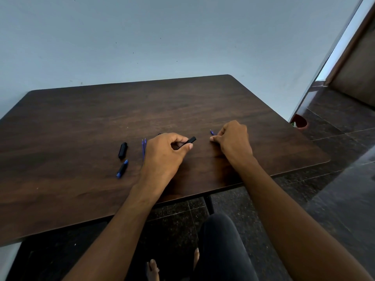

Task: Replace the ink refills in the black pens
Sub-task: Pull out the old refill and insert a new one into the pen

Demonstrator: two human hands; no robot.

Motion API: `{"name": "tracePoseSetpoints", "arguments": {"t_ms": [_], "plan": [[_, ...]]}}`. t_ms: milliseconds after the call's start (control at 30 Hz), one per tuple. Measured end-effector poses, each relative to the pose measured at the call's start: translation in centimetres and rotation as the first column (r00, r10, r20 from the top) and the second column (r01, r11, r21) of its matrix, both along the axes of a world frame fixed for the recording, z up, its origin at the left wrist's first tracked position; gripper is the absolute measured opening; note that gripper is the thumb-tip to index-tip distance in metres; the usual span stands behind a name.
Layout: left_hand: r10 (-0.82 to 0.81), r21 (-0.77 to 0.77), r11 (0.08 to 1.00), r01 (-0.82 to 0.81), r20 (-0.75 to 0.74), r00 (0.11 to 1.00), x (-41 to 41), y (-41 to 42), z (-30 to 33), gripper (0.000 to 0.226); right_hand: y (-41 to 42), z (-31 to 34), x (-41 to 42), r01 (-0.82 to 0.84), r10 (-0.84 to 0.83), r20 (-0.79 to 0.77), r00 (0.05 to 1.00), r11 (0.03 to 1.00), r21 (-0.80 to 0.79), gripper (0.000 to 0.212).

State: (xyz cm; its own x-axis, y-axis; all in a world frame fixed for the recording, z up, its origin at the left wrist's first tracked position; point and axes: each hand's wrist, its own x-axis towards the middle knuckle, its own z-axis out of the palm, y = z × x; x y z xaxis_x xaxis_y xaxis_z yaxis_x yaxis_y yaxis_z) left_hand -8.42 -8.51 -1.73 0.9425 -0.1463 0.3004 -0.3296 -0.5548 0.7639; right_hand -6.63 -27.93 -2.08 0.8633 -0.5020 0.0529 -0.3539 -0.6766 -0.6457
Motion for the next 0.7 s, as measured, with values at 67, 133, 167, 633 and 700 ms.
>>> {"name": "tracePoseSetpoints", "arguments": {"t_ms": [67,133,167,633,700], "plan": [[0.012,-0.010,1.000,-0.012,0.003,1.000,0.0,0.3,0.2,0.016,-0.1,0.0,0.1,-0.002,0.002,-0.012,1.000,1.000,-0.006,0.031],[0.022,-0.013,1.000,-0.022,0.009,1.000,-0.1,0.7,0.4,0.016,0.0,0.1,0.0,0.003,-0.003,-0.003,1.000,1.000,-0.001,0.033],[0.025,-0.014,1.000,-0.025,0.010,1.000,-0.1,0.9,0.5,0.017,-0.1,0.1,0.0,0.006,-0.006,0.015,1.000,1.000,0.001,0.034],[0.112,-0.080,0.991,-0.109,0.041,0.993,-0.1,4.6,1.1,0.017,0.3,0.3,0.3,-0.009,0.008,-0.008,1.000,1.000,-0.008,0.039],[0.137,-0.078,0.988,-0.132,0.056,0.989,-0.1,5.6,1.1,0.019,0.8,0.7,0.1,-0.004,0.005,0.034,0.999,1.000,-0.022,0.034]]}}
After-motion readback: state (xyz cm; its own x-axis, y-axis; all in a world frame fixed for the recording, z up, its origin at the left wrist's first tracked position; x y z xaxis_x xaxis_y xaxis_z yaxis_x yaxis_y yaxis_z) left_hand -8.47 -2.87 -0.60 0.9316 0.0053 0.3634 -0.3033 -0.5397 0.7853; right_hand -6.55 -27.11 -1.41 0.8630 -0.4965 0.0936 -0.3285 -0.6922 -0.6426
